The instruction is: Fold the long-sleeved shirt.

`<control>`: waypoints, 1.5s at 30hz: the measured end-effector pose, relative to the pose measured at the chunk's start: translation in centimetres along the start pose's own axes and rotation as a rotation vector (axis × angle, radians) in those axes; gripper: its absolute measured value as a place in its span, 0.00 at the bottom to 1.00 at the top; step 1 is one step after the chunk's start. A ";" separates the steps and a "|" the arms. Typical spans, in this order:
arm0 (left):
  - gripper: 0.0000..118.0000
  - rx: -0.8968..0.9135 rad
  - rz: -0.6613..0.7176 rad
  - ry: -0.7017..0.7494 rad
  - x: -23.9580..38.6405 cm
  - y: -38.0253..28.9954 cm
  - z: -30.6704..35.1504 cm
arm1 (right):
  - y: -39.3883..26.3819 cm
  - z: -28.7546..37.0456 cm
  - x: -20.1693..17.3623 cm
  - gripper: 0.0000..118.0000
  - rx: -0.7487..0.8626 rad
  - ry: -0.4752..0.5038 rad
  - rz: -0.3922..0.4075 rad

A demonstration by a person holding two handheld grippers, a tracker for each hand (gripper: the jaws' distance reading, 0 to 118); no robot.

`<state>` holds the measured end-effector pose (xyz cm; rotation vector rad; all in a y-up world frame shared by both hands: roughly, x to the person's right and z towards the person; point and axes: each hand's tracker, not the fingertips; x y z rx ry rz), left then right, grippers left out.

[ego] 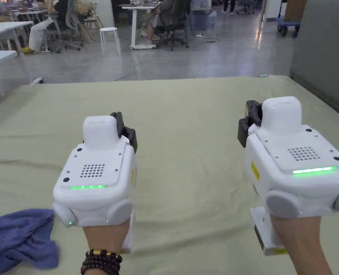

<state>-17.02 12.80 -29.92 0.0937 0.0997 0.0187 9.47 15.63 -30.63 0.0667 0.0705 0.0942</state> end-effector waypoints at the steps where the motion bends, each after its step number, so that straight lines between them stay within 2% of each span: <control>1: 0.02 -0.002 -0.010 -0.004 0.5 -0.8 0.6 | -0.6 0.5 0.6 0.00 0.015 -0.024 0.018; 3: 0.02 -0.005 -0.003 -0.040 1.2 -2.3 1.6 | -2.1 1.4 1.8 0.00 0.030 -0.055 0.011; 6: 0.02 -0.027 -0.003 -0.044 1.4 -4.1 3.2 | -4.2 3.0 3.4 0.00 0.004 -0.055 -0.056; 8: 0.02 -0.050 -0.024 -0.027 1.8 -4.7 4.3 | -5.5 3.9 4.2 0.00 -0.009 -0.074 -0.071; 11: 0.02 -0.062 -0.019 -0.014 1.9 -5.7 6.4 | -6.9 4.7 4.8 0.00 -0.052 -0.114 -0.057; 14: 0.02 -0.085 -0.068 -0.007 2.1 -6.8 7.6 | -7.8 5.3 4.8 0.00 -0.078 -0.117 -0.035; 20: 0.02 -0.130 -0.019 0.002 1.1 -7.5 7.6 | -9.1 6.2 3.8 0.00 -0.093 -0.090 0.050; 27: 0.03 -0.123 -0.033 0.011 0.8 -7.4 7.9 | -9.1 6.0 3.7 0.00 -0.109 -0.082 0.051; 28: 0.08 -0.123 -0.035 0.003 0.8 -7.4 7.8 | -9.0 6.0 3.7 0.00 -0.107 -0.080 0.052; 29: 0.29 -0.124 -0.035 -0.004 0.8 -7.4 7.8 | -9.0 6.0 3.7 0.04 -0.105 -0.078 0.053; 30: 0.53 -0.129 -0.034 -0.011 0.9 -7.4 7.6 | -9.0 6.0 3.8 0.19 -0.105 -0.075 0.051; 31: 0.80 -0.133 -0.032 -0.016 1.0 -7.4 7.5 | -8.9 5.9 3.8 0.44 -0.107 -0.076 0.049; 32: 1.00 -0.131 -0.029 -0.017 1.1 -7.4 7.4 | -8.9 5.7 3.7 0.79 -0.115 -0.079 0.046; 33: 1.00 -0.111 -0.030 -0.052 1.4 -7.4 7.7 | -9.1 5.6 3.7 0.97 -0.116 -0.084 0.044; 34: 1.00 -0.064 -0.045 -0.039 1.6 -7.1 7.9 | -9.2 5.8 3.7 1.00 -0.096 -0.090 0.043; 37: 1.00 -0.063 -0.078 -0.061 1.9 -7.0 7.8 | -9.2 5.7 3.2 1.00 -0.077 -0.084 0.055; 39: 1.00 -0.063 -0.075 -0.125 1.9 -7.1 7.5 | -9.4 5.4 3.3 1.00 -0.093 -0.066 0.063; 45: 1.00 -0.066 -0.076 -0.115 2.3 -6.6 7.5 | -9.4 5.1 3.5 1.00 -0.087 -0.073 0.031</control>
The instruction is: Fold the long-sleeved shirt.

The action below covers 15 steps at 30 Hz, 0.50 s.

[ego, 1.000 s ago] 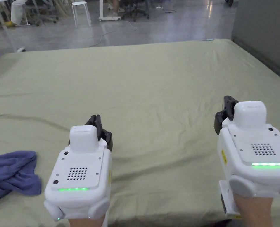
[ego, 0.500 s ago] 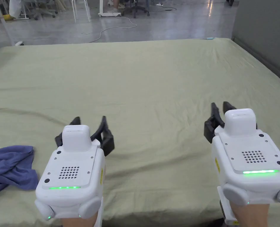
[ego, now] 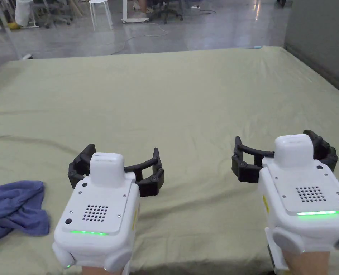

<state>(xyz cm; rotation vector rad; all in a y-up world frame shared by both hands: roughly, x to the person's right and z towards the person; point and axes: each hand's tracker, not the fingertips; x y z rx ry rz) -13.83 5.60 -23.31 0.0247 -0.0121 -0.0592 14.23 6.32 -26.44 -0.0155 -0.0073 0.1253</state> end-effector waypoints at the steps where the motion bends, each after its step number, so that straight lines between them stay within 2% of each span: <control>1: 1.00 -0.002 0.001 0.006 0.0 0.1 0.0 | 0.1 0.2 0.2 1.00 0.001 0.000 -0.003; 15: 1.00 -0.029 0.008 0.048 -0.9 -0.2 0.0 | 0.5 0.6 1.1 1.00 0.003 -0.035 0.010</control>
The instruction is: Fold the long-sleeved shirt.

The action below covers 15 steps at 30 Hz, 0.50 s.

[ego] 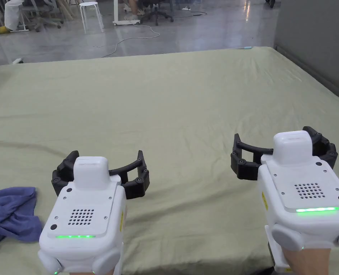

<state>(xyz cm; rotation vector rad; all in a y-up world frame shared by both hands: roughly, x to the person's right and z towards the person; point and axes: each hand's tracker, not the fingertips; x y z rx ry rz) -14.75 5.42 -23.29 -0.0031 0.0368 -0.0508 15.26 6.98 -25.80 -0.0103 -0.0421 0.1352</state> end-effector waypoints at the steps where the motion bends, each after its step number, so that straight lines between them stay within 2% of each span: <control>1: 1.00 0.000 0.003 0.002 0.0 0.0 0.1 | 0.0 0.0 0.0 1.00 -0.003 0.003 0.000; 15: 1.00 -0.013 0.002 0.007 -0.4 -0.2 0.5 | -0.1 0.3 -0.2 1.00 -0.013 0.007 0.010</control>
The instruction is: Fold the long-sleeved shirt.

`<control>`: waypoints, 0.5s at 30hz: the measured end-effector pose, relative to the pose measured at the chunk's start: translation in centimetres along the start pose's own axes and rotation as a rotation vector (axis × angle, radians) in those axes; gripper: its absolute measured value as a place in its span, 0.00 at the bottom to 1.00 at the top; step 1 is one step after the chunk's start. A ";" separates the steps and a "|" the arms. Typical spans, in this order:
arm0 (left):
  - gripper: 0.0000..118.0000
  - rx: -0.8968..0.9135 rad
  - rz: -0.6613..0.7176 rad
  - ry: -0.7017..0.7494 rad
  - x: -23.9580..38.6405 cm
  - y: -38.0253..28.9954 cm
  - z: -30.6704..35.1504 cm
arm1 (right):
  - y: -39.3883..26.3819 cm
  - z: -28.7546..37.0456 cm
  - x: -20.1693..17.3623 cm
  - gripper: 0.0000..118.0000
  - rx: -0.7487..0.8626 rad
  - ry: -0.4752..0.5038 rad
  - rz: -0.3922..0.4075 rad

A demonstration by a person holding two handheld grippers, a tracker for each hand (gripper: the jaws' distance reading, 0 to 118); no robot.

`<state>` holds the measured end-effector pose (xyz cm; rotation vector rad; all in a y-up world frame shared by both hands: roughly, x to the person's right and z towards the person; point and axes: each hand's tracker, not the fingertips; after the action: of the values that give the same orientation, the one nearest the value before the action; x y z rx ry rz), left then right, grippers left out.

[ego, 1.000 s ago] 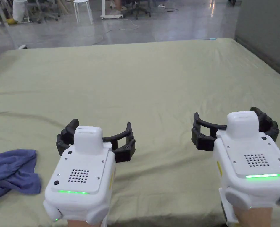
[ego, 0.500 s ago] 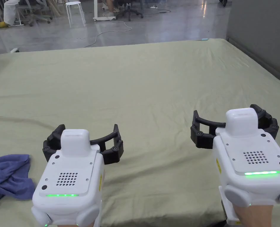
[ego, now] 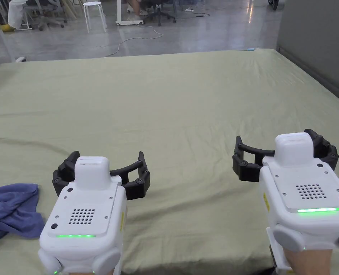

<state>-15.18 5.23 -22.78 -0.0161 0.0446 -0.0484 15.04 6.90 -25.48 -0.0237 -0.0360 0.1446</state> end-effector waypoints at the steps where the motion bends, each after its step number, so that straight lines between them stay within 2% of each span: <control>1: 1.00 0.001 0.003 -0.004 0.0 0.0 0.0 | 0.0 0.0 0.0 1.00 0.001 -0.001 -0.001; 15: 1.00 0.008 -0.007 0.003 -0.3 -0.1 -0.2 | -0.2 -0.2 0.1 1.00 -0.006 -0.009 -0.005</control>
<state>-15.48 5.14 -22.93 -0.0077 0.0477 -0.0554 15.17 6.73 -25.62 -0.0293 -0.0451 0.1394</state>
